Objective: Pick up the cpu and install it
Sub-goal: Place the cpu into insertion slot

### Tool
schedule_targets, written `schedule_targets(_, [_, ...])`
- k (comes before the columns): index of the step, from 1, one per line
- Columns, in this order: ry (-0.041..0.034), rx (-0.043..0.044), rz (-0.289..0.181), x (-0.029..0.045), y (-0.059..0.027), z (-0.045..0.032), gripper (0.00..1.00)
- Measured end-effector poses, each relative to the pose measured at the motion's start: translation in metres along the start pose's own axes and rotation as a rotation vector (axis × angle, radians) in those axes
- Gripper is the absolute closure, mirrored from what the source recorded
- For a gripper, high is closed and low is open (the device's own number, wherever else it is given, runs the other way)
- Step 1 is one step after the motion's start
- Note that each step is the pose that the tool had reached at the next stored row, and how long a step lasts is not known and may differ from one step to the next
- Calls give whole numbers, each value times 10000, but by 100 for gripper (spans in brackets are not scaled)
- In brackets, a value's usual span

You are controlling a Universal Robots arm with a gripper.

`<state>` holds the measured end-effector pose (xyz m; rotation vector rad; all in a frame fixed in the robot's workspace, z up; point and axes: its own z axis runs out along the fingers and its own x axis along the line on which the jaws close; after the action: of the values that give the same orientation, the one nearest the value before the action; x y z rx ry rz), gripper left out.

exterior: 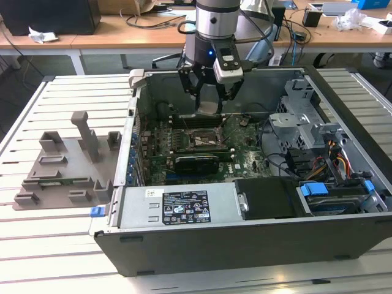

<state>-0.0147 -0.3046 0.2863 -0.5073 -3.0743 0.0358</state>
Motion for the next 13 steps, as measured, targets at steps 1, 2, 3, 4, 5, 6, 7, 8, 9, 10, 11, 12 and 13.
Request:
schedule_targets(1, [5, -1, 207, 0, 0, 0, 45])
schedule_targets(2, [7, -1, 343, 0, 0, 0, 45])
schedule_targets(3, [9, -1, 427, 0, 0, 0, 45])
schedule_targets(4, [12, 0, 556, 0, 0, 0, 45])
schedule_targets(5, [13, 0, 651, 0, 0, 0, 45])
schedule_targets(6, [14, 3, 733, 0, 0, 0, 45])
schedule_targets(7, [15, 7, 835, 0, -1, -1, 45])
schedule_targets(8, [15, 10, 917, 0, -1, -1, 45])
schedule_targets(9, [15, 11, 990, 0, -1, 0, 45])
schedule_targets(10, [17, 12, 1098, 0, 0, 0, 45])
schedule_targets(11, [19, 14, 1183, 0, 0, 0, 45])
schedule_targets(12, [20, 15, 1300, 0, 0, 0, 45])
schedule_targets(13, [23, 17, 1461, 0, 0, 0, 45])
